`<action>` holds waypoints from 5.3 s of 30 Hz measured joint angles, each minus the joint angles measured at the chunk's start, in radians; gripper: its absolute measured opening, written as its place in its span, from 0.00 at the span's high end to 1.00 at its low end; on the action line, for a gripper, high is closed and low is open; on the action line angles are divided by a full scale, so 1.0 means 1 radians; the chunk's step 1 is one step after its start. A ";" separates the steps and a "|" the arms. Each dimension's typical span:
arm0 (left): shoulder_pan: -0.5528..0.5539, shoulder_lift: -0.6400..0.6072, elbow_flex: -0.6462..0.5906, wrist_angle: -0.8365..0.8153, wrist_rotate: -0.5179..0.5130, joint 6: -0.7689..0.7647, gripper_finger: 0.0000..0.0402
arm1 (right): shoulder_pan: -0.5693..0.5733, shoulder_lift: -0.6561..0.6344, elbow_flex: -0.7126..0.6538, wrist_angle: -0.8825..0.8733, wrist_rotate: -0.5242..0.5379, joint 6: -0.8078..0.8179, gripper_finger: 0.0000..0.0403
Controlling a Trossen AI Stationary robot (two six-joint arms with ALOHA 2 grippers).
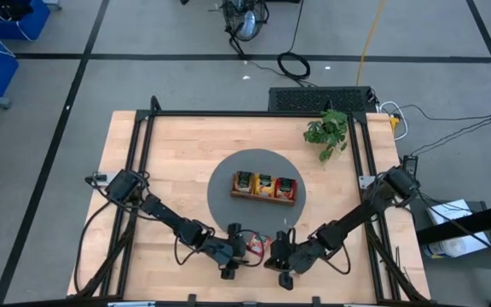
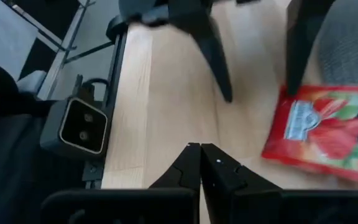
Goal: Pick & Place Tea
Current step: Put the red tea bag to the right section into the wooden organizer
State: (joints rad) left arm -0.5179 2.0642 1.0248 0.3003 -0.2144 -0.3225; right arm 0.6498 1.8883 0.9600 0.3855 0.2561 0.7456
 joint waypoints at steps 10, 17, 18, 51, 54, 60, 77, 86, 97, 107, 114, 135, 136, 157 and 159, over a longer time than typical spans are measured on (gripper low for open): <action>0.012 0.037 0.002 0.013 0.009 0.006 0.47 | -0.003 -0.105 0.000 -0.127 -0.021 -0.055 0.92; 0.013 0.039 0.001 0.003 0.025 0.006 0.47 | -0.037 -0.105 0.002 -0.204 -0.076 0.057 0.74; 0.013 0.039 0.001 0.002 0.027 0.006 0.47 | -0.045 -0.105 0.002 -0.235 -0.074 0.074 0.72; 0.014 0.040 -0.003 0.004 0.056 0.033 0.47 | -0.199 -0.080 -0.262 0.117 -0.069 0.379 0.57; 0.014 0.040 -0.003 0.005 0.051 0.033 0.47 | -0.198 -0.072 -0.262 0.117 -0.069 0.375 0.57; 0.014 0.041 -0.003 0.006 0.039 0.032 0.47 | -0.167 -0.060 -0.262 0.146 -0.076 0.339 0.60; 0.014 0.041 -0.003 0.022 0.031 0.036 0.47 | -0.182 -0.057 -0.230 0.096 -0.129 0.311 0.78; 0.000 0.041 -0.003 0.036 0.027 0.125 0.47 | -0.180 -0.056 -0.232 0.114 -0.121 0.223 0.98; -0.050 0.033 -0.006 0.113 -0.094 0.273 0.36 | -0.161 -0.055 -0.232 0.111 -0.076 0.201 1.00; -0.129 -0.045 -0.007 0.059 -0.302 0.335 0.05 | -0.161 -0.055 -0.234 0.127 -0.077 0.141 1.00; -0.166 -0.096 -0.005 -0.053 -0.311 0.314 0.02 | -0.152 -0.099 -0.151 0.083 -0.109 -0.003 1.00; -0.151 -0.095 -0.004 -0.156 -0.328 0.115 0.02 | -0.182 -0.188 0.445 -1.224 0.248 -0.264 1.00; -0.151 -0.095 -0.004 -0.156 -0.328 0.108 0.02 | -0.196 -0.207 0.420 -1.219 0.249 -0.277 1.00; -0.151 -0.096 -0.003 -0.176 -0.327 0.001 0.02 | -0.479 -0.615 -0.086 -0.823 0.071 -0.485 1.00; -0.151 -0.096 -0.003 -0.177 -0.327 -0.002 0.02 | -0.501 -0.616 -0.086 -0.823 0.045 -0.499 1.00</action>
State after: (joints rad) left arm -0.6689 1.9686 1.0222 0.1237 -0.5419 -0.3244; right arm 0.1493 1.2724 0.8738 -0.4378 0.3008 0.2462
